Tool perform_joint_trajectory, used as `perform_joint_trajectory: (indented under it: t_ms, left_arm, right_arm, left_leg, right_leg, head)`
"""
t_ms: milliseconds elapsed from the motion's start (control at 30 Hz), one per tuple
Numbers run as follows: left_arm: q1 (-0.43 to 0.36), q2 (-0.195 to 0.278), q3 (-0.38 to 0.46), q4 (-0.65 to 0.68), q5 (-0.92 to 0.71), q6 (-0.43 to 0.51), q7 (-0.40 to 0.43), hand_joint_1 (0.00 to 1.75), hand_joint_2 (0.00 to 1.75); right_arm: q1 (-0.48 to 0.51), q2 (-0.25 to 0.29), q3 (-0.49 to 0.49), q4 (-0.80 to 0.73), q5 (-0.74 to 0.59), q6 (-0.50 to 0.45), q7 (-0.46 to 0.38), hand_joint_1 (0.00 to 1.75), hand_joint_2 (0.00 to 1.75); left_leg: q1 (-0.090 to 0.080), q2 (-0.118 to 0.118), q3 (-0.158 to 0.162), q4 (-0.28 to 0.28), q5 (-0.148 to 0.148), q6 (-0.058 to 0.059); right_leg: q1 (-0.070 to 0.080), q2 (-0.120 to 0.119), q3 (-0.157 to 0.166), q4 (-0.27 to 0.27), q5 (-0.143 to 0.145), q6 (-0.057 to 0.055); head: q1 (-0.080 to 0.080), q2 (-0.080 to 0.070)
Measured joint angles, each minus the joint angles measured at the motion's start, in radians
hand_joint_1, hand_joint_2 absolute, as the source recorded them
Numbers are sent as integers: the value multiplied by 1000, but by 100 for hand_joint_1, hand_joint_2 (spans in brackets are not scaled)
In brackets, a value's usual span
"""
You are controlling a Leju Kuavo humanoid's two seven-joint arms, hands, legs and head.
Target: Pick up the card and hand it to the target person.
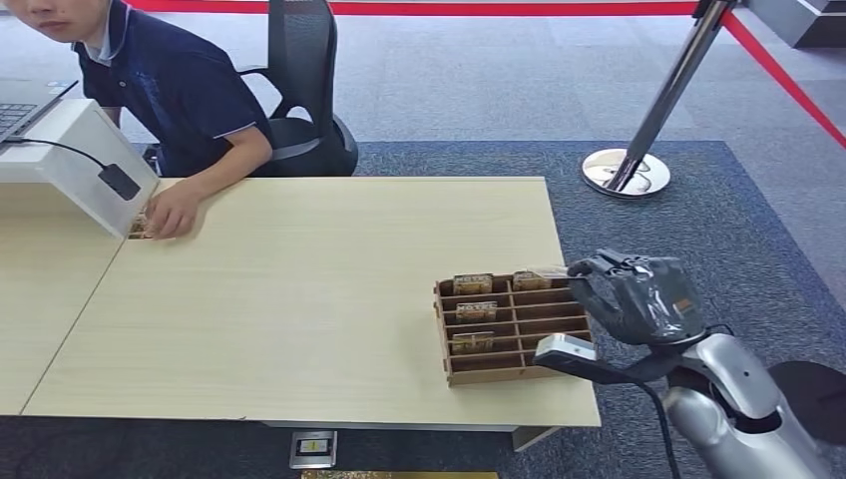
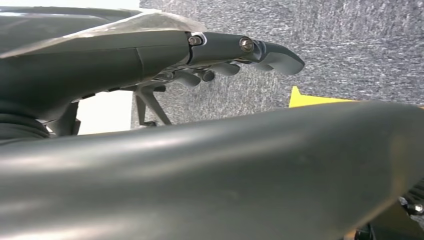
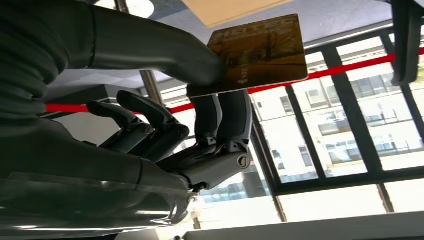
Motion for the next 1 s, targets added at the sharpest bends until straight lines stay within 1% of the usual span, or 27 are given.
perform_joint_trajectory:
  t_ms: [100,167,233,300,400,533,667,733,800,1000]
  left_arm:
    - [-2,-2,0,0,0,0,0,0,0]
    - [-6,-3,0,0,-1,0,2,0,0]
    - [-12,-6,-1,0,-1,0,5,0,0]
    - [-17,-7,-2,0,-2,1,8,0,0]
    - [-21,-11,-4,0,-1,6,8,0,0]
    - [-24,-16,0,0,0,16,8,0,0]
    - [-24,-19,6,0,0,25,10,0,0]
    - [-24,-19,11,0,0,31,16,0,0]
    - [-24,-19,19,0,0,35,20,0,0]
    - [-24,-20,28,0,0,45,31,0,0]
  right_arm:
    - [-73,8,24,22,-17,12,-30,175,175]
    - [-152,40,60,73,-18,10,-35,175,175]
    - [-241,102,113,150,-13,0,-24,175,175]
    - [-320,181,170,230,-2,-14,-3,175,175]
    - [-409,299,242,339,8,-25,21,175,175]
    - [-483,435,302,450,7,-21,31,175,175]
    - [-523,541,335,539,0,-1,29,175,175]
    - [-538,579,349,576,-12,8,27,175,175]
    - [-551,605,365,604,-32,15,28,175,175]
    - [-592,640,438,665,-151,12,59,175,175]
  left_leg:
    - [0,0,-1,0,0,0]
    - [0,1,-1,0,1,0]
    - [0,1,0,0,2,0]
    - [0,0,0,0,3,1]
    - [0,-1,-1,0,4,0]
    - [1,-1,-3,0,4,0]
    - [0,-1,-4,0,4,0]
    - [0,-1,-4,0,4,0]
    - [0,-1,-5,0,4,0]
    - [0,-1,-5,1,4,0]
  right_leg:
    - [0,0,0,0,0,0]
    - [0,0,0,1,1,0]
    - [0,0,0,2,1,0]
    - [0,0,-1,3,1,0]
    - [1,0,-3,4,1,0]
    - [1,0,-4,5,1,0]
    - [1,0,-5,4,1,0]
    - [0,0,-5,4,1,0]
    - [0,0,-5,3,1,1]
    - [0,0,-5,3,2,1]
  head:
    - [0,0]
    - [0,0]
    - [0,0]
    - [0,0]
    - [0,0]
    - [0,0]
    - [0,0]
    - [0,0]
    - [0,0]
    - [0,0]
